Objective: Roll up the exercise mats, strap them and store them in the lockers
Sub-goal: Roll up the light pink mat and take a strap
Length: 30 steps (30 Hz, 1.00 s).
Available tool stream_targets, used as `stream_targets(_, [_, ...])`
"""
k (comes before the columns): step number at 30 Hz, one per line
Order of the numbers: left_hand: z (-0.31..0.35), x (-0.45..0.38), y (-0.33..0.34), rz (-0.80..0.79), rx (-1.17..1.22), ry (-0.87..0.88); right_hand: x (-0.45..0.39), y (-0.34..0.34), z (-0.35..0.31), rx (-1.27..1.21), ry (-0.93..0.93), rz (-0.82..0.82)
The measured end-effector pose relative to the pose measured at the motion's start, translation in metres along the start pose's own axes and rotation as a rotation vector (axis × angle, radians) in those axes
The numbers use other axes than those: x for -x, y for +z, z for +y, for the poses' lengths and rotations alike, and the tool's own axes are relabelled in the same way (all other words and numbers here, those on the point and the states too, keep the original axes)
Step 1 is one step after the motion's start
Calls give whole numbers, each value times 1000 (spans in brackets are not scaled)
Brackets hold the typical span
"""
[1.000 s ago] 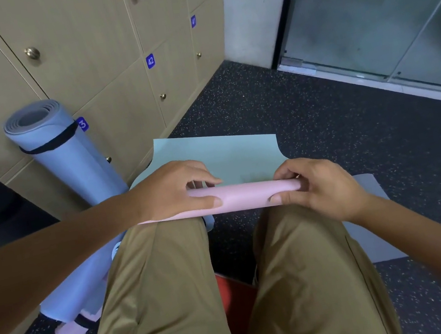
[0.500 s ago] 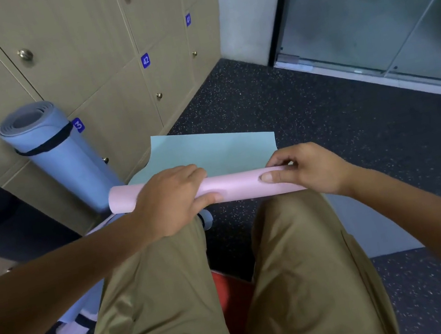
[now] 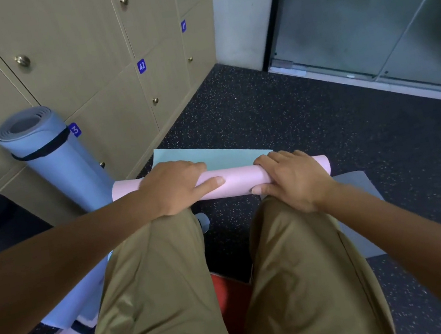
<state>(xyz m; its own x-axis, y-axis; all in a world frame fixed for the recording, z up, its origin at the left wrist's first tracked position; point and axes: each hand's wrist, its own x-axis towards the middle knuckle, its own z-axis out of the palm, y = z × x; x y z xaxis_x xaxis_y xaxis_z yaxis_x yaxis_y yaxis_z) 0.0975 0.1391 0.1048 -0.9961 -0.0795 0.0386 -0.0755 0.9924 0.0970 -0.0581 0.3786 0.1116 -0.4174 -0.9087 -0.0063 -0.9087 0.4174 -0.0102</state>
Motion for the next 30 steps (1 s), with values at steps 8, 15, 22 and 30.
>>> stream_targets(8, [-7,7,17,271,-285,124,-21,-19,8,-320,103,-256])
stream_targets(15, [-8,-15,-6,52,-277,15,-24,-9,9,-161,10,-87])
stream_targets(22, [-4,-29,-52,3,-238,-71,-37,-40,16,19,-28,27])
stream_targets(30, [15,-15,-116,46,-204,-45,-12,-107,12,121,-34,88])
